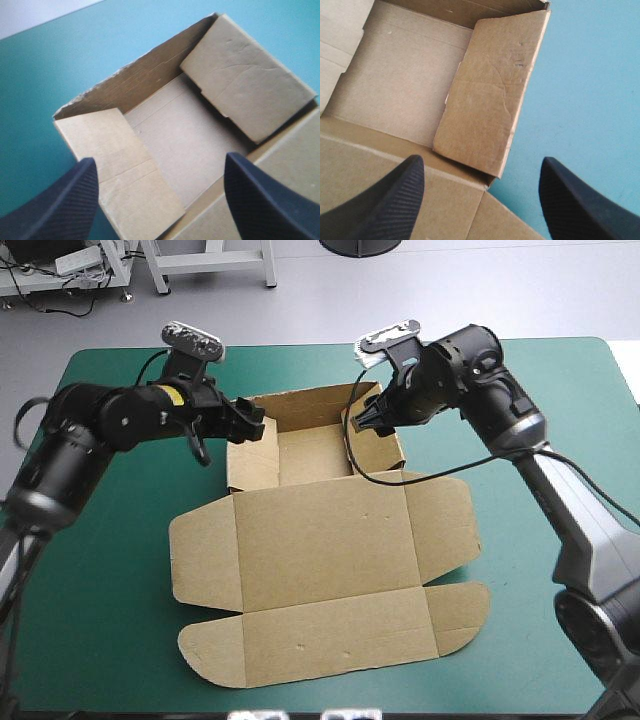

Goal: Fold the box

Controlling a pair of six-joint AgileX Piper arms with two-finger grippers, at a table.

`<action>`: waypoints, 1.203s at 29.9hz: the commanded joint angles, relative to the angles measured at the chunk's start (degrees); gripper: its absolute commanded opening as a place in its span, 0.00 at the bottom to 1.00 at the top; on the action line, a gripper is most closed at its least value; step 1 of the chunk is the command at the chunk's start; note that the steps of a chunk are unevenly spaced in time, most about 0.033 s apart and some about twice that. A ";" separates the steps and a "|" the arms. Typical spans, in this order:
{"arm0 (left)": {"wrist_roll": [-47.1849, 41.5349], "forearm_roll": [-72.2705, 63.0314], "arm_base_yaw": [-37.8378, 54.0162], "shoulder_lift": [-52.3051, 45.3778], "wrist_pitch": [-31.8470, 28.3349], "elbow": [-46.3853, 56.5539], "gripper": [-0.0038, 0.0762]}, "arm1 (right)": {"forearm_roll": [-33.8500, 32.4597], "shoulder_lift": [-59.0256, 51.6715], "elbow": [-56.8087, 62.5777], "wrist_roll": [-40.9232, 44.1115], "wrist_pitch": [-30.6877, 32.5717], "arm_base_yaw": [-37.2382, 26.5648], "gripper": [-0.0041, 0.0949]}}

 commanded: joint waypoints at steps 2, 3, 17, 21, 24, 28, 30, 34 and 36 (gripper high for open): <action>6.48 -7.51 -0.35 -13.77 -12.67 11.40 0.57 | 1.89 -10.17 6.68 -0.81 -6.43 -0.07 0.64; 7.02 -8.47 -0.35 -16.68 -14.78 15.05 0.54 | 1.99 -11.68 8.85 -0.81 -7.84 -0.07 0.63; 9.89 -9.49 -0.35 -40.55 -23.19 44.24 0.04 | 1.45 -25.48 31.74 0.21 -24.90 -0.07 0.20; 9.89 -9.49 -0.35 -42.56 -22.72 45.38 0.04 | 1.18 -24.97 31.55 -0.04 -27.17 -0.07 0.09; 9.89 -8.85 -0.35 -43.22 -21.72 45.80 0.04 | 0.47 -22.50 27.47 -2.68 -26.02 -0.07 0.11; 9.98 -8.62 -0.35 -43.22 -23.01 48.15 0.04 | -2.19 -16.00 18.35 -2.75 -20.14 -0.07 0.27; 9.98 -8.62 -0.35 -43.22 -23.10 48.82 0.04 | -3.69 -11.60 12.62 -2.25 -16.33 -0.16 0.40; 9.98 -8.86 -0.35 -43.22 -24.12 49.17 0.04 | -6.83 -2.61 2.94 0.76 -7.51 -0.16 0.64; 9.98 -8.86 -0.35 -43.22 -24.94 49.17 0.04 | -9.19 2.08 -0.95 1.90 -2.55 -0.16 0.74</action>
